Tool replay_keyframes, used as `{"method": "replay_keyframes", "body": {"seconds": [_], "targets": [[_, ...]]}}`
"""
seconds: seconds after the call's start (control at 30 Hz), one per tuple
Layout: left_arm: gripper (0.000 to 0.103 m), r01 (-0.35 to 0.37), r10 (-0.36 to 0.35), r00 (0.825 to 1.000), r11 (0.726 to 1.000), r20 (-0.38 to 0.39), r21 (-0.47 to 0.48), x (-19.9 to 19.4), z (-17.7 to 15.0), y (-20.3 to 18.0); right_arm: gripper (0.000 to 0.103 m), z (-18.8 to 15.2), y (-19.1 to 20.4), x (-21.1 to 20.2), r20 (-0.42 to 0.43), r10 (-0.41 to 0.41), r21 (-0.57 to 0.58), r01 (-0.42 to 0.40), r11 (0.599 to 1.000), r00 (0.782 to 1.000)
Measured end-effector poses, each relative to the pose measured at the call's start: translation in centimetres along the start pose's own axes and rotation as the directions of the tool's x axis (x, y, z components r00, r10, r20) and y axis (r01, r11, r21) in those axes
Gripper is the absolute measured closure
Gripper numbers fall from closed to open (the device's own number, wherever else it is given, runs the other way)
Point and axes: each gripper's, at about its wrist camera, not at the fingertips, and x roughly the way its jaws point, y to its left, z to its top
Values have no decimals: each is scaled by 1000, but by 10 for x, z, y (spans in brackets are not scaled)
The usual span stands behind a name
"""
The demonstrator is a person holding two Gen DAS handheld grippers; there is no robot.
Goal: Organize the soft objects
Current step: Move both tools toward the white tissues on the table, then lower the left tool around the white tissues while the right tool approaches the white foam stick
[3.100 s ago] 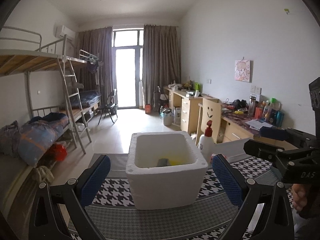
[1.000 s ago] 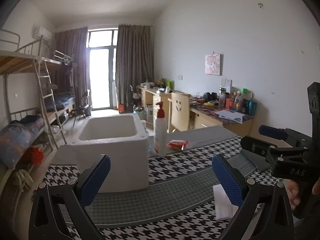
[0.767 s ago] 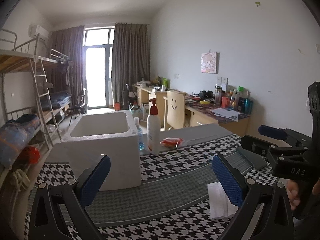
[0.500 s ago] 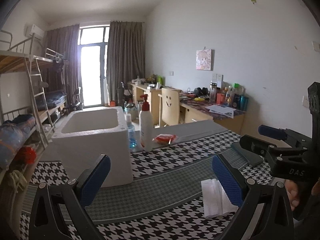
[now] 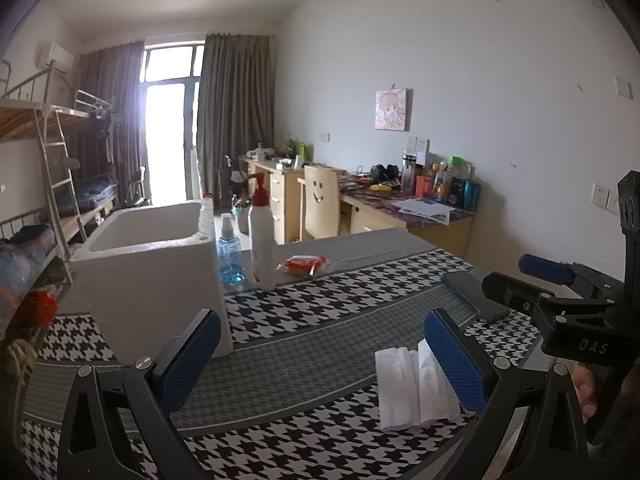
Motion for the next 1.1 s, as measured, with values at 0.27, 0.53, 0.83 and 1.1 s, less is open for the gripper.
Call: {"method": "replay_keyframes", "body": {"seconds": [0.27, 0.53, 0.83, 1.1], "targets": [[1, 36, -36, 999, 999, -25, 10, 8, -3, -11, 15, -9, -12, -2, -19, -27, 10, 27, 1000, 999], [1, 67, -65, 996, 997, -55, 28, 18, -10, -24, 15, -18, -27, -5, -34, -60, 21, 61, 998, 998], [1, 95, -91, 992, 995, -91, 42, 30, -18, -39, 14, -28, -36, -6, -56, -86, 23, 87, 996, 995], [1, 115, -108, 987, 992, -123, 56, 39, -25, -48, 14, -36, -44, -4, -79, -99, 35, 101, 994, 992]]}}
